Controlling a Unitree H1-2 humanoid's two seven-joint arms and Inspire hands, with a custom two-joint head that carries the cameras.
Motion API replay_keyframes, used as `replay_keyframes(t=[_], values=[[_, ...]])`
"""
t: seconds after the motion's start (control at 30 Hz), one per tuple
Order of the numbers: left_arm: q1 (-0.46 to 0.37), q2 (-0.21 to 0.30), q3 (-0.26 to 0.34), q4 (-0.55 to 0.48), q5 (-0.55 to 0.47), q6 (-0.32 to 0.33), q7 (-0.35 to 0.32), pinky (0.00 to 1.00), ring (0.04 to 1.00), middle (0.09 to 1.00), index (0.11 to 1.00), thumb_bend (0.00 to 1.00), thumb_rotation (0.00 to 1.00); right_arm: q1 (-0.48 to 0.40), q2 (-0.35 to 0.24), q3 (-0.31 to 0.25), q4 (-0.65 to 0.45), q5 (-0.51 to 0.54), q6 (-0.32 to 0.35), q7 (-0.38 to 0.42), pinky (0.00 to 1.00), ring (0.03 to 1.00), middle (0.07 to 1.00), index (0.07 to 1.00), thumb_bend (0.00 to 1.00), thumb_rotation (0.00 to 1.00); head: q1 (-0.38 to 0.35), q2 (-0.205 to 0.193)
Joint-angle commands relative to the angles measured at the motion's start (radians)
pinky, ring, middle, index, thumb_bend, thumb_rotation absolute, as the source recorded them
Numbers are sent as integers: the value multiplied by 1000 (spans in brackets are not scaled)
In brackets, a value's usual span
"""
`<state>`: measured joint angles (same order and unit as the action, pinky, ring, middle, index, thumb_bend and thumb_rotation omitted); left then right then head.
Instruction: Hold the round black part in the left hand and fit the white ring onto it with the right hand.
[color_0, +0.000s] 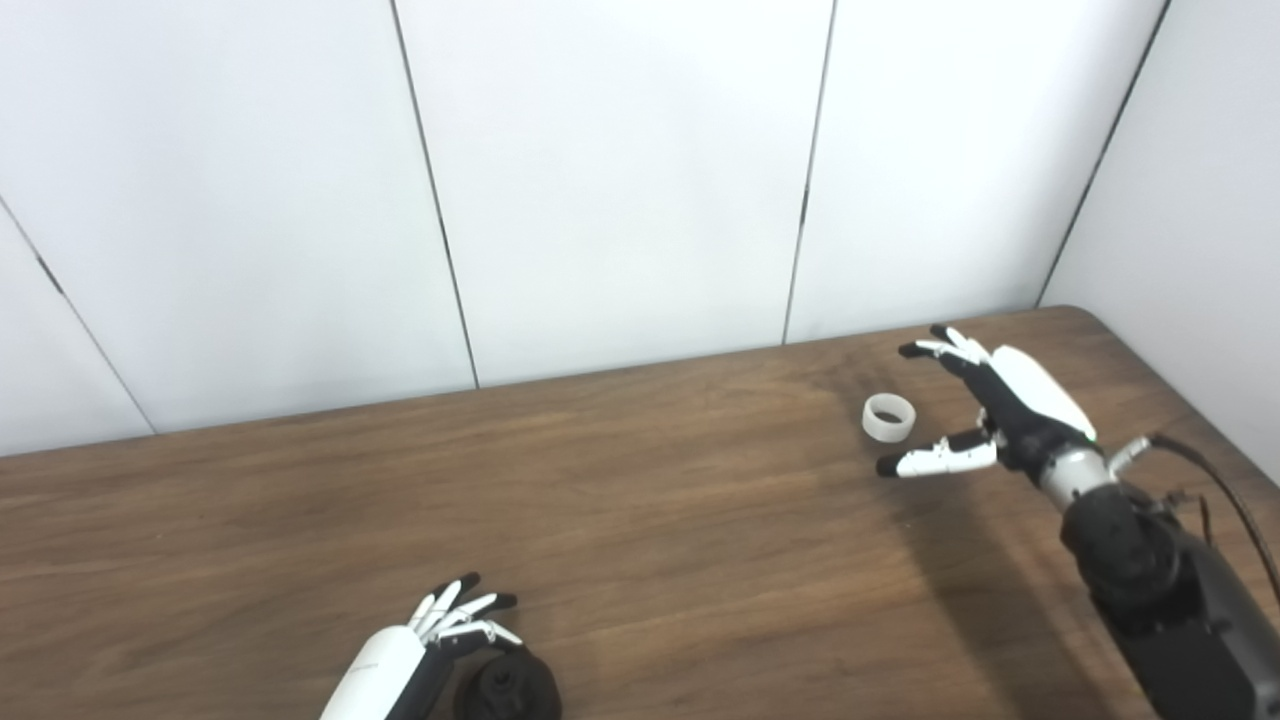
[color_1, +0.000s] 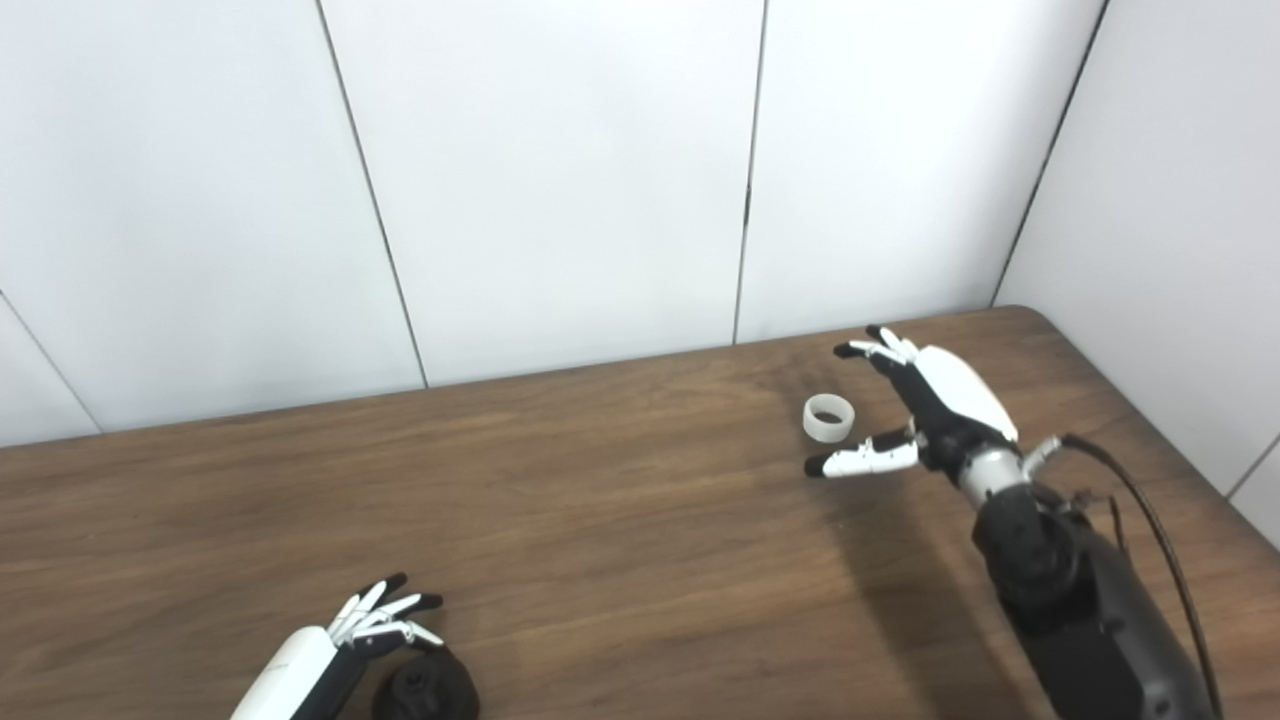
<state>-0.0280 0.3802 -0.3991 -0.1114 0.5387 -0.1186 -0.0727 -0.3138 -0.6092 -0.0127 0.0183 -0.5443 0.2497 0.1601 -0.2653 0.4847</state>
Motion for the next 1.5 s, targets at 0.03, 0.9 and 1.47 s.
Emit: replay_keyframes(t=[0.03, 0.9, 1.47], values=[[22, 21, -8, -4, 7, -14, -57, 1000, 1000, 878, 480, 518, 42, -79, -57, 19, 10, -38, 11, 18, 0, 1000, 997, 814, 993, 355, -1, 1], [49, 6, 20, -54, 27, -20, -92, 1000, 1000, 865, 480, 518, 42, -246, -96, 216, 202, -180, 77, 156, 0, 1000, 1000, 812, 946, 349, 6, 4], [75, 3, 40, -94, 24, -16, -120, 1000, 1000, 867, 480, 518, 42, -305, -92, 281, 305, -194, 75, 198, 0, 1000, 1000, 736, 920, 247, 7, 19]])
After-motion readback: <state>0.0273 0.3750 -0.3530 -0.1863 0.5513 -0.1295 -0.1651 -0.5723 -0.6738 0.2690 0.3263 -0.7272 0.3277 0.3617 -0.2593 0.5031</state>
